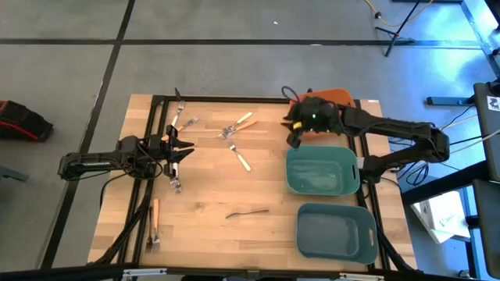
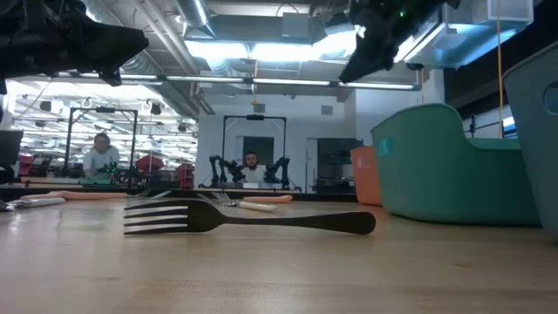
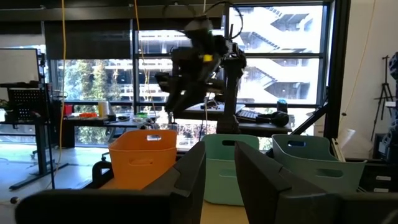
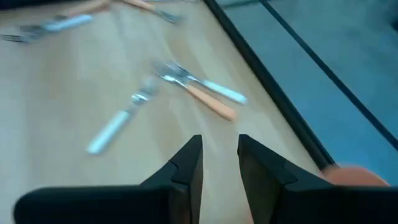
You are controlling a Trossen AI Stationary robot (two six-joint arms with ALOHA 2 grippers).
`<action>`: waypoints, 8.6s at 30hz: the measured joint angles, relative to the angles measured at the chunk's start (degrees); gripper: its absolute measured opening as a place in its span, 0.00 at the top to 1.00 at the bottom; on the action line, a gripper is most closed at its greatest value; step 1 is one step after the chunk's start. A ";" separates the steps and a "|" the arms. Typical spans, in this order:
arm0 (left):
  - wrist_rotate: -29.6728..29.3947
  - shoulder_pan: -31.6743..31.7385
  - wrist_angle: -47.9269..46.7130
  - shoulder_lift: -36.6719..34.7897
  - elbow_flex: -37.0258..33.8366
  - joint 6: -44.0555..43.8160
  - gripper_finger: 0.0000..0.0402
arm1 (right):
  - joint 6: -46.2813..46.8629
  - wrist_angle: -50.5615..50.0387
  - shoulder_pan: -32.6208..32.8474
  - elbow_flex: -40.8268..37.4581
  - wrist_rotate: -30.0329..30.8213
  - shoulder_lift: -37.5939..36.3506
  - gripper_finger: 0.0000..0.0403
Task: Sort silverware by color (type)
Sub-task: Put the black fork into the orange bin
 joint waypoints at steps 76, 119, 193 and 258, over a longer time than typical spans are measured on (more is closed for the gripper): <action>0.40 0.00 -0.37 0.00 0.02 -1.46 0.80 | 6.24 8.42 32.47 20.92 -10.96 48.65 0.75; 0.47 0.01 -1.03 0.00 0.00 -1.51 0.80 | -3.03 -9.36 25.21 20.83 -4.18 29.35 0.99; -3.07 -6.68 -0.30 20.11 8.30 -4.54 0.80 | -12.42 26.47 1.52 -12.21 2.73 -8.11 0.65; 23.97 -60.15 -70.38 92.62 48.96 -71.38 0.80 | -28.36 63.13 25.72 -16.65 -10.17 7.46 0.65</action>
